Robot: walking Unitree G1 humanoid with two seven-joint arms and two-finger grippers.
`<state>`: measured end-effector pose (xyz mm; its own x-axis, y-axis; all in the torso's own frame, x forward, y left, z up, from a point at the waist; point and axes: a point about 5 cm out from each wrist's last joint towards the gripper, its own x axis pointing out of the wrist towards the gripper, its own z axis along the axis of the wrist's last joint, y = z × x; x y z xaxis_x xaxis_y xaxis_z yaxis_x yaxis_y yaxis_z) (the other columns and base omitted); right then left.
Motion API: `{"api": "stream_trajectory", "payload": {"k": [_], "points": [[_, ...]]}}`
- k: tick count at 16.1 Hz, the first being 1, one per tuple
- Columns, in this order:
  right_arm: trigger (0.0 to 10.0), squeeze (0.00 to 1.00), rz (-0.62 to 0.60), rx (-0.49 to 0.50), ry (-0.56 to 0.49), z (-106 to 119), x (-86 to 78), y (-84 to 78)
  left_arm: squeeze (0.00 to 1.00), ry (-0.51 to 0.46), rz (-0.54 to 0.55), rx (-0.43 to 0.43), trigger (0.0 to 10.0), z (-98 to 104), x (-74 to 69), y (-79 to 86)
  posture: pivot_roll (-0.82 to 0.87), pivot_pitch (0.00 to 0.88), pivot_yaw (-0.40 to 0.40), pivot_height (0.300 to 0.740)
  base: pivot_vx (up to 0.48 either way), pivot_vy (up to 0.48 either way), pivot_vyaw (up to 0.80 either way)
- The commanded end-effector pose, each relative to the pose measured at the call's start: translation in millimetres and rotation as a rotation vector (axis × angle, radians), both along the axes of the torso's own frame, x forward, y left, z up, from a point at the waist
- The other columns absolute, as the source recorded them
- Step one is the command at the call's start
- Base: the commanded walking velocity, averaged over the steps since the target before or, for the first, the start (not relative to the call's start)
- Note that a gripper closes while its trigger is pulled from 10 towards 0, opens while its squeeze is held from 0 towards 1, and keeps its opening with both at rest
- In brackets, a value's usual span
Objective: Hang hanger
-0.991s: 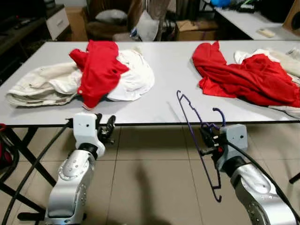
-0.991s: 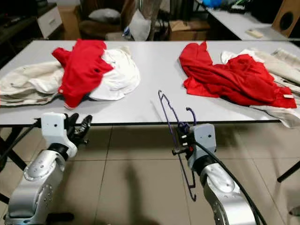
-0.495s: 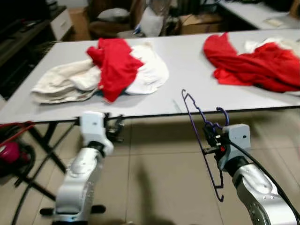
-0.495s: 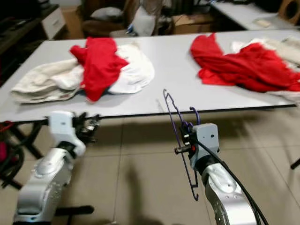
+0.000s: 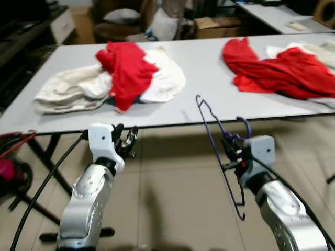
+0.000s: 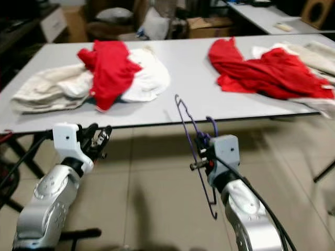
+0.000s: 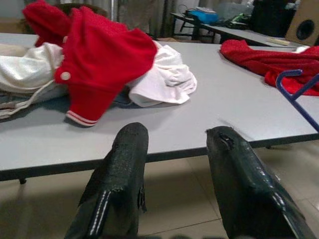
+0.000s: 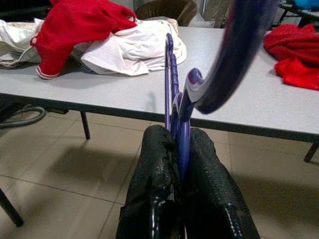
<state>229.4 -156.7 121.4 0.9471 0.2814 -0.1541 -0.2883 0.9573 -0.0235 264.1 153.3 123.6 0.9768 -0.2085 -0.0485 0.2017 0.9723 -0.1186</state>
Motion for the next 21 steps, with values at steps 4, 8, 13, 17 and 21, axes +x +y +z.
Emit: {"api": "stream_trajectory", "payload": {"k": [4, 8, 13, 17, 21], "points": [[10.0, 0.0, 0.025, -0.013, -0.025, 3, 5.0, 3.5, 0.0, -0.012, 0.028, -0.004, 10.0, 0, 0.3, 6.5, -0.11, 0.0, 0.068, 0.74, 0.423, 0.0, 0.0], [10.0, 0.0, 0.028, -0.016, -0.026, 3, 5.5, 3.6, 0.0, -0.014, 0.026, -0.006, 10.0, 0, 1.6, 5.9, -0.11, 0.0, 0.069, 0.74, 0.423, 0.0, 0.0], [10.0, 0.0, 0.024, -0.004, -0.02, 2, 5.7, 3.2, 0.0, -0.007, 0.021, -0.004, 10.0, -2, 1.9, 5.7, -0.11, 0.0, 0.071, 0.74, 0.422, 0.0, 0.0], [10.0, 0.0, 0.02, 0.009, -0.021, 1, 4.1, 2.4, 0.0, 0.001, 0.006, 0.0, 10.0, -6, 2.0, 4.6, -0.12, 0.0, 0.08, 0.74, 0.397, 0.0, -0.6], [10.0, 0.0, 0.006, 0.016, -0.057, 4, 4.5, 2.9, 0.0, -0.059, 0.001, 0.046, 10.0, -2, 1.6, 18.2, -0.12, 0.0, 0.089, 0.74, 0.0, 0.0, 0.0]]}}
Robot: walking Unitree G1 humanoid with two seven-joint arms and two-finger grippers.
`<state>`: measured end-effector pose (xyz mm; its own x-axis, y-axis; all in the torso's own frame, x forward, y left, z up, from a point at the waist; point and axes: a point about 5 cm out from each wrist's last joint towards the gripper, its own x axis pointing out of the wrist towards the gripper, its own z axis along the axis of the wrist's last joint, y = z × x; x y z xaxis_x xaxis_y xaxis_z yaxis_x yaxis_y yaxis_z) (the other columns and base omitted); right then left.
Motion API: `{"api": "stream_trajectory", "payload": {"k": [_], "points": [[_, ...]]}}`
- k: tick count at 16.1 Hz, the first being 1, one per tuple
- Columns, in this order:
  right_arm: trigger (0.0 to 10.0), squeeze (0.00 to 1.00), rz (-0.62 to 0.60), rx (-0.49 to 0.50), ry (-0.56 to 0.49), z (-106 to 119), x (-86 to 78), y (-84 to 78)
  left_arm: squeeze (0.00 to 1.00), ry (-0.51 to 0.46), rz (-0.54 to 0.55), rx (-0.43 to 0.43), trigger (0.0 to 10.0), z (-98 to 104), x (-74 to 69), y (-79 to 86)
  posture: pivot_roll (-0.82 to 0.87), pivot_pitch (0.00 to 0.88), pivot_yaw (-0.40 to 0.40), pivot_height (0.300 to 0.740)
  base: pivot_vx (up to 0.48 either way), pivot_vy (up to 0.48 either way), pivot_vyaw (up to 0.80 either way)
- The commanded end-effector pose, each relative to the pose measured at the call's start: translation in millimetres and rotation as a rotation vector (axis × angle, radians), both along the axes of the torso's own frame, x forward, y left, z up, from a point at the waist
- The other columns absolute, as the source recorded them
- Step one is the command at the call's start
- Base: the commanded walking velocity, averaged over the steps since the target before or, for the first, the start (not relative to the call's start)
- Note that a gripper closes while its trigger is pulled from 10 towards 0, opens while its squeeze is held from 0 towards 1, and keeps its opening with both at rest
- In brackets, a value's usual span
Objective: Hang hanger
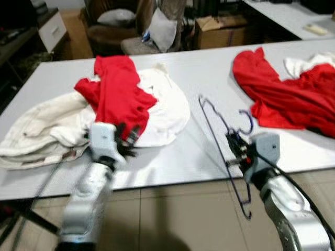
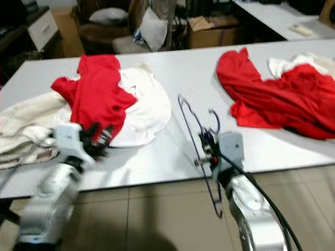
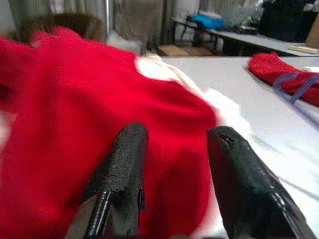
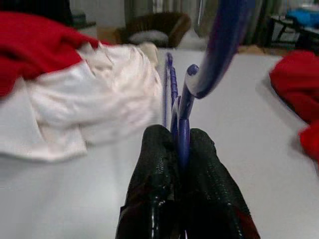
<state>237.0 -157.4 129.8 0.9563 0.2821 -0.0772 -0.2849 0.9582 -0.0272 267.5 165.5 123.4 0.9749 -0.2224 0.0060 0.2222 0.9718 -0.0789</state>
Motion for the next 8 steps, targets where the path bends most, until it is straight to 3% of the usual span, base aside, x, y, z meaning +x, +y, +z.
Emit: {"api": "stream_trajectory", "payload": {"k": [1, 2, 3, 6, 8], "points": [[10.0, 0.0, 0.002, 0.003, 0.016, -4, -3.1, 3.8, 0.0, -0.018, 0.006, 0.028, 10.0, 0, -1.7, 7.5, -0.11, 0.0, 0.096, 0.74, 0.0, 0.0, 0.0], [10.0, 0.0, -0.006, 0.01, 0.014, -5, -3.3, 3.8, 0.29, -0.031, -0.006, 0.029, 10.0, 1, -1.0, 9.1, -0.11, 0.0, 0.101, 0.74, 0.0, 0.0, 0.0], [10.0, 0.0, -0.011, 0.014, 0.013, -6, -3.6, 3.5, 1.0, -0.036, -0.02, 0.027, 10.0, 1, 0.1, 9.6, -0.11, 0.0, 0.104, 0.74, 0.0, 0.0, 0.0], [10.0, 0.0, -0.023, 0.013, 0.005, -6, -3.3, 2.6, 1.0, -0.045, -0.018, 0.063, 10.0, 0, 4.7, 11.0, -0.12, 0.0, 0.113, 0.74, 0.0, 0.0, 0.0], [10.0, 0.0, -0.049, 0.002, -0.004, -6, -0.9, 0.6, 1.0, -0.048, 0.048, 0.129, 10.0, -3, 16.6, 20.5, -0.12, 0.0, 0.12, 0.74, 0.0, 0.0, 0.0]]}}
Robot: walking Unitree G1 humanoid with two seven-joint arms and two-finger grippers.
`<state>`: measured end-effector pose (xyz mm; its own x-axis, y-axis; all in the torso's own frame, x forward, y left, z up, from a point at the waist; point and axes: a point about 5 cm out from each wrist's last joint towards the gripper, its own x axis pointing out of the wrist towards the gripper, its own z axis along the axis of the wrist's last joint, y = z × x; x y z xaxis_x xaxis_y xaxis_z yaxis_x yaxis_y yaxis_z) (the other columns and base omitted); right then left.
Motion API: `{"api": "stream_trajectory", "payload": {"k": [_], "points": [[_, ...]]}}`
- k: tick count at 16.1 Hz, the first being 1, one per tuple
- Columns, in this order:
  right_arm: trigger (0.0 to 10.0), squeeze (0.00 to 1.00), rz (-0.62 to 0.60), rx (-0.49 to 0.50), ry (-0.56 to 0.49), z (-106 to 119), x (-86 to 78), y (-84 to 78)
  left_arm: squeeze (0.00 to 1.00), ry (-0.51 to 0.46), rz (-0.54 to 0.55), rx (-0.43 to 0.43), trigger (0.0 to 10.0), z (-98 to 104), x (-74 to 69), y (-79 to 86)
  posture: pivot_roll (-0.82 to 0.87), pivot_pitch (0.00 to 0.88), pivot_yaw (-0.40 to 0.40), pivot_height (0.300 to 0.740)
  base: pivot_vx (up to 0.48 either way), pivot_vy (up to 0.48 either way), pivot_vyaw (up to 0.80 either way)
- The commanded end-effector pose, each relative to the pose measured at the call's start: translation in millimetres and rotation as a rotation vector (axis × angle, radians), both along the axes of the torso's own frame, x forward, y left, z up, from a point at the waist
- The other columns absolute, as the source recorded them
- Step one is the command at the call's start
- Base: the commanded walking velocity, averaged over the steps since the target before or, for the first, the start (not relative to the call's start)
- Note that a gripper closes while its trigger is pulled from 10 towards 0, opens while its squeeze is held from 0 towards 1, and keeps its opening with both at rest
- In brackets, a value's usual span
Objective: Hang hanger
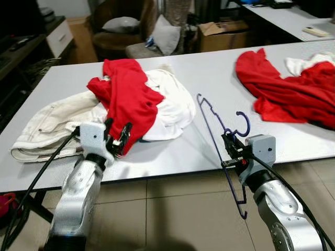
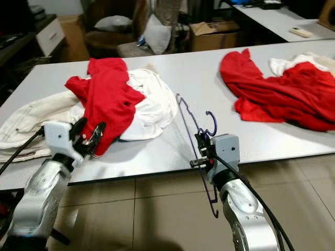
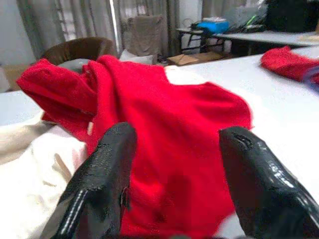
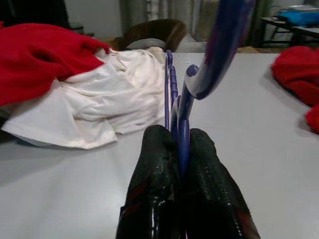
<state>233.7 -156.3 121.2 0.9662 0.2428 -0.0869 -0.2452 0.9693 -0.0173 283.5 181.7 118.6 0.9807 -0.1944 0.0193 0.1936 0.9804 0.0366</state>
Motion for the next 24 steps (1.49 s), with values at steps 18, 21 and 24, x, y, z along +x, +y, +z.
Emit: {"api": "stream_trajectory", "payload": {"k": [18, 21, 24], "points": [[10.0, 0.0, -0.042, -0.024, -0.019, -2, 5.5, -3.5, 0.0, 0.12, 0.209, 0.171, 0.0, -21, 21.3, 31.7, -0.13, 0.0, 0.133, 0.74, 0.0, 0.0, 0.0], [10.0, 0.0, -0.043, -0.027, -0.024, -1, 6.3, -4.1, 0.0, 0.113, 0.186, 0.159, 0.0, -21, 22.1, 28.3, -0.13, 0.0, 0.133, 0.74, 0.0, 0.0, 0.0], [10.0, 0.0, -0.043, -0.029, -0.025, -1, 6.6, -4.4, 0.0, 0.106, 0.18, 0.153, 0.0, -21, 22.6, 27.1, -0.13, 0.0, 0.13, 0.74, 0.0, 0.0, 0.0]]}}
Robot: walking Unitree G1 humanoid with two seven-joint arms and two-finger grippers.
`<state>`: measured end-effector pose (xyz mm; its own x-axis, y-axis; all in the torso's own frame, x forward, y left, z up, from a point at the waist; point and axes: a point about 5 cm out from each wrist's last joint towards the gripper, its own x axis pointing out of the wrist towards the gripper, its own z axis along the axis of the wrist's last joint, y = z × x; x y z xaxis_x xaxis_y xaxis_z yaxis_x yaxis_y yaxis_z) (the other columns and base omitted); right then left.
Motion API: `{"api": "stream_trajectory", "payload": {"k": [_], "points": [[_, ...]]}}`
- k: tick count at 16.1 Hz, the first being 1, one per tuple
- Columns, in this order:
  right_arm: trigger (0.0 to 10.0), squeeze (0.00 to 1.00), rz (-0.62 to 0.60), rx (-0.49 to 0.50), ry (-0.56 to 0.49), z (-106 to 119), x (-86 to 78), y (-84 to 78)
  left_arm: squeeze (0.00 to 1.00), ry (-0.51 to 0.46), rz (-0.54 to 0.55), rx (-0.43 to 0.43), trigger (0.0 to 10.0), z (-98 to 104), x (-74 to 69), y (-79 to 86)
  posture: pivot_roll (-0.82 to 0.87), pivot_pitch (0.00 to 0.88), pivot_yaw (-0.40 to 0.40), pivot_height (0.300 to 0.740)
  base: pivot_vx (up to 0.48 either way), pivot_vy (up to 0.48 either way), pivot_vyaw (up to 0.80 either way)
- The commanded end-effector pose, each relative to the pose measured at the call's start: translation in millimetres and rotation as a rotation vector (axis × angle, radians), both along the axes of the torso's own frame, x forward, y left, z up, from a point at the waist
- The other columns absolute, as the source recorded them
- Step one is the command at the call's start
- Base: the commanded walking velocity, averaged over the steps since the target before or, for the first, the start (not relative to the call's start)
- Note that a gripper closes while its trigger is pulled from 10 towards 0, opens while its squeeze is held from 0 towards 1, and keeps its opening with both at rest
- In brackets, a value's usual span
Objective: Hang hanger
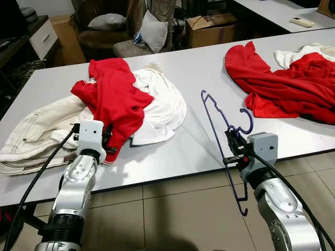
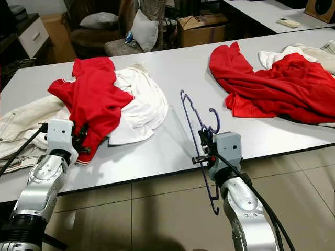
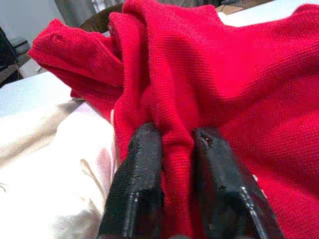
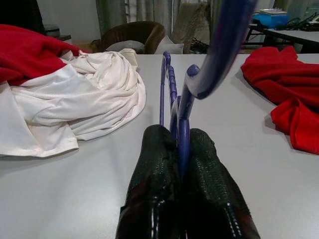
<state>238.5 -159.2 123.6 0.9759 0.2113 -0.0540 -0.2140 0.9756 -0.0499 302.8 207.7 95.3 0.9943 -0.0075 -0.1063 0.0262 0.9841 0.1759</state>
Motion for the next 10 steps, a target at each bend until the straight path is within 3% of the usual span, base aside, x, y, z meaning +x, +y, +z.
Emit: {"api": "stream_trajectory", "payload": {"k": [1, 6, 10], "points": [[10.0, 0.0, -0.011, -0.005, 0.015, -3, 2.0, -1.6, 0.0, -0.006, -0.003, -0.003, 0.0, 2, 3.6, 0.9, -0.13, 0.0, 0.129, 0.74, 0.0, 0.0, 0.0], [10.0, 0.0, -0.009, -0.015, 0.015, -3, 3.1, -3.4, 0.0, -0.033, -0.008, -0.023, 0.0, 7, 3.7, -0.7, -0.13, 0.0, 0.119, 0.74, 0.0, 0.0, 0.0], [10.0, 0.0, -0.003, -0.021, 0.013, -3, 5.3, -4.0, 0.0, -0.122, -0.047, 0.009, 0.0, 40, 15.3, 0.7, -0.14, 0.0, 0.111, 0.74, 0.0, 0.0, 0.0]]}}
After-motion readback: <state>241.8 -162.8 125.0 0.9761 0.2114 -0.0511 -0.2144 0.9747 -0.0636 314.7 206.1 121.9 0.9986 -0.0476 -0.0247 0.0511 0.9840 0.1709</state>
